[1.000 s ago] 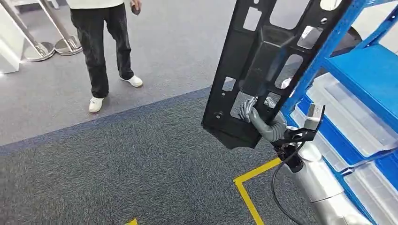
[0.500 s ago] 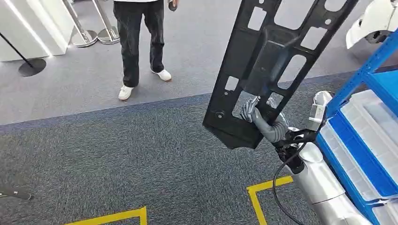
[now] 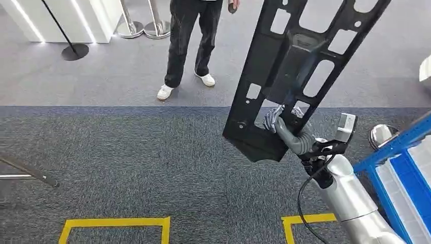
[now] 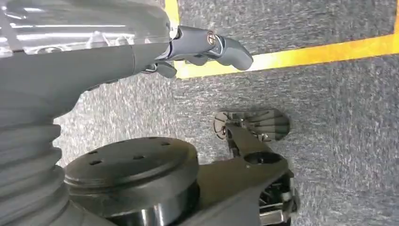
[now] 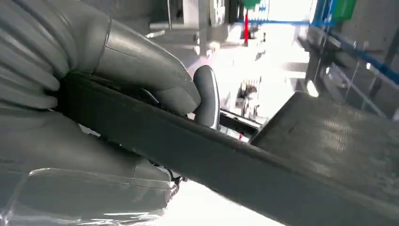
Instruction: Take the parts from the cabinet and place them on the table.
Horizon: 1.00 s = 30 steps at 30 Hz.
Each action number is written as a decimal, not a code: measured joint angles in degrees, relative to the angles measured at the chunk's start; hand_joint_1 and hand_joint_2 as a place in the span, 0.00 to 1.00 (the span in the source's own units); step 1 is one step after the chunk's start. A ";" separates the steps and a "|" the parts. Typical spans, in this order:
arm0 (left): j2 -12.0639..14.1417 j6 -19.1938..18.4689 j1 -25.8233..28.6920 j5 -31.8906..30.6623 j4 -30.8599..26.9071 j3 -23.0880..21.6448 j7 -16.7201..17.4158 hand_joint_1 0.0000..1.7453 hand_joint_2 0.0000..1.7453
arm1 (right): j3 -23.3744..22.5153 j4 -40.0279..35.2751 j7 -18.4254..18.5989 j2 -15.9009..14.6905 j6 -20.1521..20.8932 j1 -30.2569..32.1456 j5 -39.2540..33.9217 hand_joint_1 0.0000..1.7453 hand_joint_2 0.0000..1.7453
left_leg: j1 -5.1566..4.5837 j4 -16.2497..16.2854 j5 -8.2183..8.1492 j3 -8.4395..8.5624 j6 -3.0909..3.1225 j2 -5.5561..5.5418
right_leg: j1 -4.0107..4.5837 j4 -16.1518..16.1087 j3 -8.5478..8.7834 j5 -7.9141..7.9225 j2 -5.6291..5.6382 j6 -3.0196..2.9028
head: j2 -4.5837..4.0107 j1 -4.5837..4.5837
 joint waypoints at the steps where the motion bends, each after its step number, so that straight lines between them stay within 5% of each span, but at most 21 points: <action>1: -0.04 -0.02 -0.05 0.00 0.00 0.00 0.00 0.00 1.00 | 0.00 0.00 0.00 -0.09 0.00 -0.03 0.00 1.00 1.00 | 0.02 0.24 -0.09 0.01 -0.13 -0.78 | -0.09 -5.36 2.39 3.00 0.56 -0.18 | 0.00 0.00; 2: -0.15 -0.07 -0.06 0.00 0.00 0.00 0.00 0.00 1.00 | -0.04 0.00 -0.02 -0.26 0.00 -0.04 0.00 1.00 1.00 | 0.07 0.47 -0.23 -0.15 -0.34 -1.48 | -0.36 -10.29 4.52 5.09 2.93 -0.38 | 0.00 0.00; 3: -0.31 -0.09 -0.13 0.00 0.00 0.00 0.02 0.00 1.00 | -0.04 0.00 -0.02 -0.33 0.00 0.00 0.00 1.00 1.00 | -0.17 0.72 -0.21 -0.59 -0.63 -2.02 | -0.50 -11.31 4.98 4.12 5.73 -0.58 | 0.00 0.02; 6: -0.35 -0.09 0.19 0.00 0.00 0.00 0.24 0.00 1.00 | -0.11 0.00 0.00 -0.48 0.00 0.18 -0.02 1.00 1.00 | 0.44 0.55 0.27 -1.33 -1.71 -3.94 | -0.11 -11.64 4.76 4.25 4.06 -0.97 | 0.00 0.00; 7: -0.37 -0.09 0.29 0.00 0.00 0.00 0.26 0.00 1.00 | -0.11 0.00 0.00 -0.48 0.00 0.11 -0.11 1.00 1.00 | 0.06 0.44 0.34 -1.50 -2.20 -4.67 | -0.62 -12.18 4.98 4.48 3.28 -1.36 | 0.00 0.00; 9: -0.35 -0.07 0.31 -0.15 0.02 0.00 0.35 0.00 1.00 | -0.15 0.00 0.00 -0.48 -0.04 0.01 -0.31 1.00 1.00 | -0.29 3.02 -1.64 -2.41 -2.57 0.62 | -0.71 -12.70 5.54 4.61 1.77 -2.05 | 0.00 -0.04; 10: -0.35 -0.09 0.13 -0.26 0.00 -0.02 0.44 0.00 1.00 | -0.20 0.00 0.00 -0.57 -0.04 0.02 -0.39 1.00 1.00 | -0.07 6.74 -3.75 -4.15 -2.78 1.90 | -0.56 -12.69 5.61 4.53 0.95 -2.24 | 0.00 -0.04; 12: -0.37 -0.18 -0.16 -0.90 0.00 -0.13 1.09 0.00 1.00 | -0.66 -0.02 -0.07 -0.87 -0.24 0.44 -0.88 1.00 1.00 | 0.39 16.19 -7.73 -8.60 -3.14 2.76 | -0.32 -12.66 5.70 4.37 -0.85 -2.46 | 0.00 -0.04; 13: -0.39 -0.22 -0.17 -1.09 0.00 -0.24 1.29 0.00 1.00 | -0.85 -0.18 -0.15 -1.07 -0.39 0.97 -1.09 1.00 1.00 | 0.55 18.36 -8.03 -9.63 -3.28 2.87 | -0.29 -12.64 5.75 4.30 -1.63 -2.44 | 0.00 -0.04; 14: -0.39 -0.26 -0.16 -1.36 0.00 -0.31 1.42 0.00 1.00 | -1.23 -0.59 -0.28 -1.40 -0.50 1.72 -1.31 1.00 1.00 | 0.65 17.60 -6.99 -9.19 -3.38 3.02 | -0.28 -12.64 5.89 4.19 -2.44 -2.39 | 0.00 -0.04; 16: -0.39 -0.26 -0.24 -1.38 0.00 -0.44 1.49 0.00 1.00 | -2.14 -1.48 -0.35 -2.07 -0.50 2.95 -1.77 1.00 1.00 | 0.69 9.11 -2.46 -4.60 -3.28 3.75 | -0.32 -12.59 6.32 3.83 -3.86 -2.08 | 0.00 -0.04; 17: -0.39 -0.26 -0.37 -1.42 0.00 -0.50 1.51 0.00 1.00 | -2.67 -1.97 -0.35 -2.38 -0.48 3.36 -2.06 1.00 1.00 | 0.60 3.28 -0.09 -1.32 -2.96 5.48 | -0.29 -12.55 6.64 3.57 -4.45 -1.85 | 0.00 -0.04; 18: -0.42 -0.26 -0.65 -1.49 0.00 -0.52 1.57 0.00 1.00 | -3.19 -2.36 -0.29 -2.73 -0.35 3.59 -2.40 1.00 1.00 | -0.12 1.07 -1.20 0.01 -2.58 7.89 | 0.05 -12.54 6.73 3.41 -4.95 -1.55 | 0.00 -0.04; 19: -0.44 -0.28 -0.92 -1.53 0.00 -0.52 1.57 0.00 1.00 | -3.65 -2.58 -0.17 -3.17 -0.28 3.63 -2.73 1.00 1.00 | -0.25 0.59 -0.99 -0.13 -1.86 7.32 | 0.22 -12.37 6.62 3.36 -5.23 -1.25 | 0.00 -0.02; 22: -0.48 -0.37 -0.93 -1.55 0.00 -0.55 1.84 0.00 1.00 | -4.15 -2.86 0.53 -3.39 -0.13 3.52 -2.97 1.00 1.00 | -0.39 0.55 -1.08 -0.48 -1.05 5.86 | 0.31 -12.65 7.13 3.22 -6.87 -0.40 | 0.00 -0.02; 23: -0.48 -0.44 -0.92 -1.53 0.00 -0.55 1.84 0.00 1.00 | -4.17 -3.19 0.85 -3.39 -0.15 3.52 -2.93 1.00 1.00 | 0.18 -0.16 -0.67 0.07 -0.46 5.27 | -0.13 -12.34 7.11 2.65 -5.70 0.18 | 0.00 -0.02; 25: -0.48 -0.50 -1.24 -1.35 0.00 -0.55 1.81 0.00 1.00 | -4.20 -3.28 1.25 -3.32 -0.20 3.47 -2.67 1.00 1.00 | 0.13 -0.29 -0.45 0.04 -0.03 4.20 | -0.31 -7.18 4.88 -0.85 -1.43 0.10 | 0.00 0.00; 27: -0.50 -0.63 -1.29 -0.74 0.00 -0.50 1.81 0.00 1.00 | -4.17 -3.23 1.75 -2.97 -0.42 3.44 -1.72 1.00 1.00 | 0.06 -0.23 -0.41 -0.02 0.09 2.80 | -0.31 2.39 0.12 -4.87 -0.37 0.24 | 0.00 0.00; 28: -0.48 -0.72 -1.12 -0.68 0.00 -0.44 1.77 0.00 1.00 | -4.07 -3.00 2.05 -2.41 -0.42 3.28 -1.23 1.00 1.00 | 0.03 -0.11 -0.42 -0.05 0.09 2.00 | -0.31 5.50 -1.65 -5.31 -0.32 0.29 | 0.00 0.00; 30: -0.48 -0.79 -0.75 -0.35 0.00 -0.39 1.53 0.00 1.00 | -3.85 -2.47 2.38 -1.21 -0.50 2.39 -0.66 1.00 1.00 | 0.10 0.17 -0.49 -0.04 -0.02 0.59 | -0.43 2.80 -0.88 -2.09 -0.26 0.25 | 0.00 0.00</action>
